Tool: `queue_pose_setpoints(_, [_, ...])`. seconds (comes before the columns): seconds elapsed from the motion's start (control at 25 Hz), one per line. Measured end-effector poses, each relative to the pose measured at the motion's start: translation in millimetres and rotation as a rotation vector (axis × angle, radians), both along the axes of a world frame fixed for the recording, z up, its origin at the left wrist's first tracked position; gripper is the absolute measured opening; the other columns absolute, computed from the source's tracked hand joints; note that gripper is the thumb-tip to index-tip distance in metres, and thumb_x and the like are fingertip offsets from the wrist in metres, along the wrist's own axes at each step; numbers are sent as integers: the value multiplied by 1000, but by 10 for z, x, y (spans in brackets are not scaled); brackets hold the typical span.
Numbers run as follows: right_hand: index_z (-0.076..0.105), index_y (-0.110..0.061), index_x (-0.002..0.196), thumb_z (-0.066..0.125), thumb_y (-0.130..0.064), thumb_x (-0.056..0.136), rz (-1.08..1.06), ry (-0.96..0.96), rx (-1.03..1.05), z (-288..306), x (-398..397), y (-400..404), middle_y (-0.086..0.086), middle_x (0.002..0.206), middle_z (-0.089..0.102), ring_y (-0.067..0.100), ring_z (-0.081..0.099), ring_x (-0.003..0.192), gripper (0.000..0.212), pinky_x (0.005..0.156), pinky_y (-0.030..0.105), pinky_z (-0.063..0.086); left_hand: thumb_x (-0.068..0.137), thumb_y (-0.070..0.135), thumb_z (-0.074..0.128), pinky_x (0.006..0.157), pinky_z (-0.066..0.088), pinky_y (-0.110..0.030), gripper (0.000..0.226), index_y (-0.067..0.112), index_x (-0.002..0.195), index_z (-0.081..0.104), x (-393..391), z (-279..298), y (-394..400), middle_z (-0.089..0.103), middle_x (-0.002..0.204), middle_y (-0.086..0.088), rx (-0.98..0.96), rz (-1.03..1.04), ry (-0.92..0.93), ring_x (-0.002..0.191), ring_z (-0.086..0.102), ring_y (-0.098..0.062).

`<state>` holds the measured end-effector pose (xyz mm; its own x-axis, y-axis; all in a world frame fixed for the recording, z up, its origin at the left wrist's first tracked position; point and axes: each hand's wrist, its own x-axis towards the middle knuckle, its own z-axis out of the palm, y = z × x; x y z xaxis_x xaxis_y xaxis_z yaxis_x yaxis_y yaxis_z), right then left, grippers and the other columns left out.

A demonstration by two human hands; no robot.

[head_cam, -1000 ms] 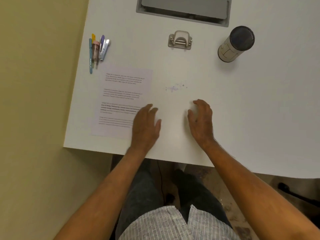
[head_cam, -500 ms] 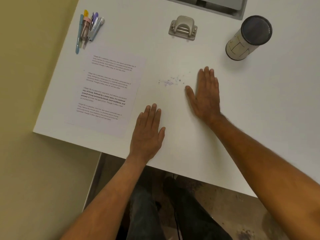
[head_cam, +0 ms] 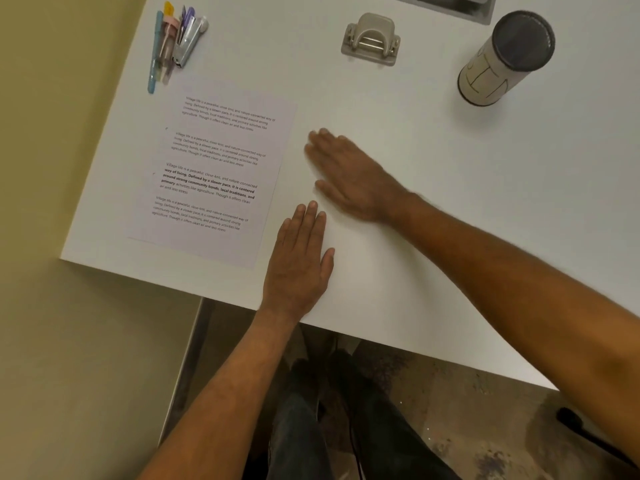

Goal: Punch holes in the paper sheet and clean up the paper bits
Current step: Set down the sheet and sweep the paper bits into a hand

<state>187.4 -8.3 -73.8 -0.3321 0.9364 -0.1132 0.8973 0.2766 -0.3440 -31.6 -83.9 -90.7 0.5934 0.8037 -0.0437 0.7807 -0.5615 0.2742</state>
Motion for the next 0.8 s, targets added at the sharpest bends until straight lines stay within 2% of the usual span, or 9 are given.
queue_pose_setpoints(0.2, [16,-6,165,31,-33,114,221,21,-69,95,-198,-634,12,174,9,23,4,162,60,132,41,8,106,37,43,130,18,-44,67,7,162,20,-346,13,-234,14,172,-12,-10,-60,29,161,10,-25])
queue_pose_setpoints(0.28, [21,-5,163,36,-26,113,216,113,-90,120,-207,-815,13,173,14,22,8,162,57,132,40,9,106,36,43,130,20,-45,67,7,162,20,-439,3,-285,14,172,-13,-10,-88,32,160,10,-26])
queue_pose_setpoints(0.32, [24,-3,162,38,-23,112,141,174,-68,140,-177,-820,15,172,16,23,11,162,56,132,39,9,107,36,42,130,19,-45,67,6,162,19,-458,-3,-289,13,172,-13,-7,-102,38,161,9,-26])
queue_pose_setpoints(0.4, [26,0,161,40,-19,110,-140,250,16,162,-44,-691,19,171,20,28,15,161,56,132,40,10,108,37,38,131,14,-43,67,6,163,16,-470,-25,-291,9,173,-13,9,-118,62,161,6,-26])
queue_pose_setpoints(0.48, [26,0,161,38,-20,111,-369,240,28,181,118,-500,19,171,20,30,15,161,55,132,38,9,108,39,36,131,9,-41,68,7,163,14,-470,-49,-295,7,173,-12,26,-122,72,161,3,-26])
queue_pose_setpoints(0.52, [26,-1,161,37,-22,112,-401,197,14,168,142,-429,18,171,20,30,15,161,55,132,39,9,108,39,36,131,7,-40,68,7,163,14,-469,-56,-295,6,173,-12,32,-121,71,161,2,-26])
queue_pose_setpoints(0.64, [24,-3,162,33,-30,112,-268,54,0,59,-32,-410,16,171,20,29,13,161,58,132,43,9,107,39,39,131,4,-38,68,7,163,16,-473,-69,-302,8,173,-12,47,-111,61,161,2,-26])
queue_pose_setpoints(0.8, [22,-2,163,33,-35,112,-114,34,19,34,-313,-601,17,172,18,28,11,161,61,132,43,11,106,38,40,131,4,-38,67,8,162,20,-520,-47,-341,13,172,-12,29,-89,49,161,5,-25])
